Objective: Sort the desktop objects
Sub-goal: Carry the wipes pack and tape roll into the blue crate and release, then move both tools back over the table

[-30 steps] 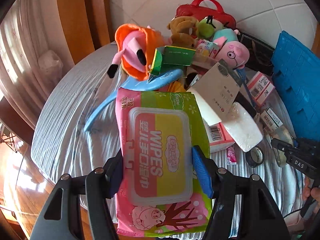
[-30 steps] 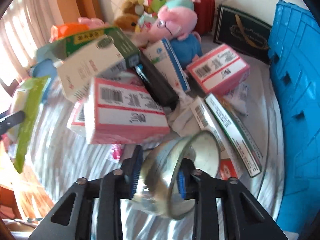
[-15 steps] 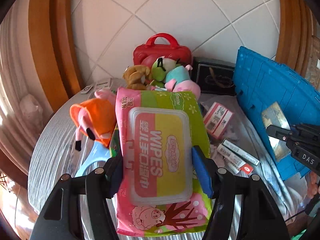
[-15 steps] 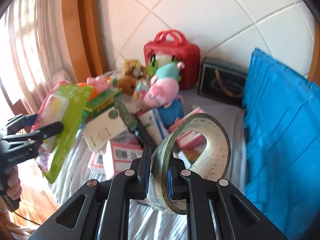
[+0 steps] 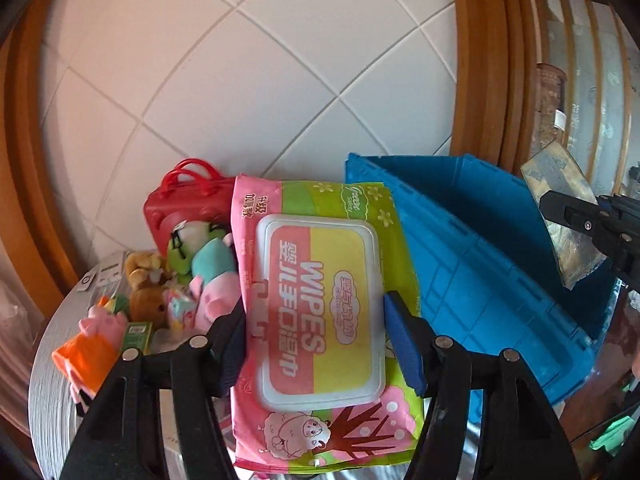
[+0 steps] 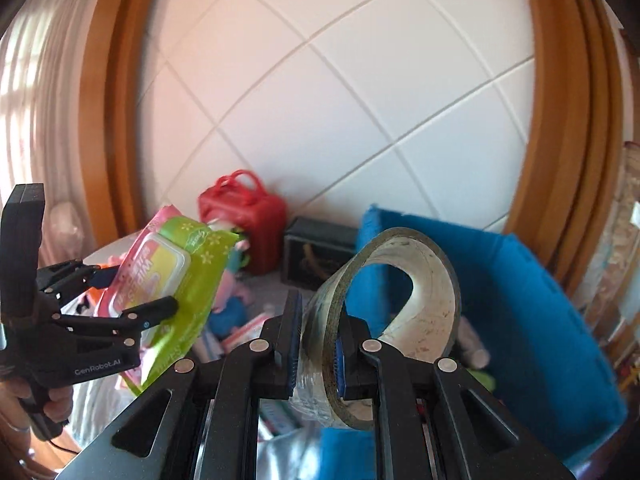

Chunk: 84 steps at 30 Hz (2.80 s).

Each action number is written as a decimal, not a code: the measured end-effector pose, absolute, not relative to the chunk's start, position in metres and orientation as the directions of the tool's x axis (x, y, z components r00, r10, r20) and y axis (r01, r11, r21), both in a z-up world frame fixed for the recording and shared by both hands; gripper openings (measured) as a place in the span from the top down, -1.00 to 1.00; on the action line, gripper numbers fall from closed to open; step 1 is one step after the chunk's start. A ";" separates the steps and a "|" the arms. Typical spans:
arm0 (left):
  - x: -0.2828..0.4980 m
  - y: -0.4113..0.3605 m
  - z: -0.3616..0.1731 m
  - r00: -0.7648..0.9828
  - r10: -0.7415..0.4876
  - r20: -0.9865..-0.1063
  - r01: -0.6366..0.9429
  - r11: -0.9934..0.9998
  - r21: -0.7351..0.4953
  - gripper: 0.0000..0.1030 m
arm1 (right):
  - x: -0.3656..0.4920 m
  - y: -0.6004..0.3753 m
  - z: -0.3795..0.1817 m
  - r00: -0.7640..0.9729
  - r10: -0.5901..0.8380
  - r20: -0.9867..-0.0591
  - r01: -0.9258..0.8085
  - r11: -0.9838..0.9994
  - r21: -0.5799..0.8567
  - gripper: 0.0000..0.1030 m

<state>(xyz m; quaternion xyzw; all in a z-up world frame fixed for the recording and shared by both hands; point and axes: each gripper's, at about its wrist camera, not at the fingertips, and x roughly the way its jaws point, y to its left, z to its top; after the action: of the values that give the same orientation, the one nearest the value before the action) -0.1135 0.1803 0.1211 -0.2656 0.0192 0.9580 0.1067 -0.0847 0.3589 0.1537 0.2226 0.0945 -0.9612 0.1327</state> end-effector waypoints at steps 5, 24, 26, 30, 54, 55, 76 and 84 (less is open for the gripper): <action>-0.144 0.248 0.149 -0.818 0.272 -0.506 -0.296 -0.955 -0.035 -0.20 | -0.107 0.422 0.175 -0.887 -0.075 -0.456 0.188 -0.960 -0.208 0.74; -0.314 0.475 0.133 -0.626 0.240 -0.742 -0.443 -0.893 0.085 -0.21 | -0.287 0.599 0.114 -0.685 0.093 -0.723 0.064 -0.980 -0.186 0.73; -0.330 0.487 0.115 -0.588 0.194 -0.785 -0.443 -0.890 0.111 -0.22 | -0.306 0.611 0.095 -0.632 0.095 -0.769 0.049 -0.986 -0.162 0.73; -0.345 0.500 0.080 -0.495 0.157 -0.855 -0.462 -0.881 0.105 -0.26 | -0.329 0.626 0.049 -0.525 0.131 -0.841 0.035 -0.984 -0.176 0.73; -0.348 0.520 0.049 -0.409 0.108 -0.906 -0.492 -0.862 0.119 -0.54 | -0.324 0.635 -0.007 -0.374 0.227 -0.899 0.069 -0.960 -0.271 -0.81; -0.351 0.520 0.048 -0.414 0.110 -0.904 -0.489 -0.864 0.119 -0.54 | -0.323 0.634 -0.003 -0.386 0.225 -0.894 0.067 -0.960 -0.271 -0.87; -0.206 0.372 0.190 -0.793 0.287 -0.537 -0.352 -0.936 0.020 -0.82 | -0.194 0.550 0.117 -0.732 -0.009 -0.681 0.128 -0.984 -0.125 -1.00; -0.154 0.276 0.149 -0.854 0.153 -0.497 -0.186 -0.982 0.019 -0.86 | -0.129 0.495 0.132 -0.789 -0.103 -0.606 0.162 -0.986 -0.043 -1.00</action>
<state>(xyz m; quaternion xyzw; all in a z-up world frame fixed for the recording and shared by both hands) -0.1542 0.2756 0.1487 -0.2551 0.0332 0.9623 0.0881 -0.1293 0.4949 0.1319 0.3173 0.0462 -0.9446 0.0703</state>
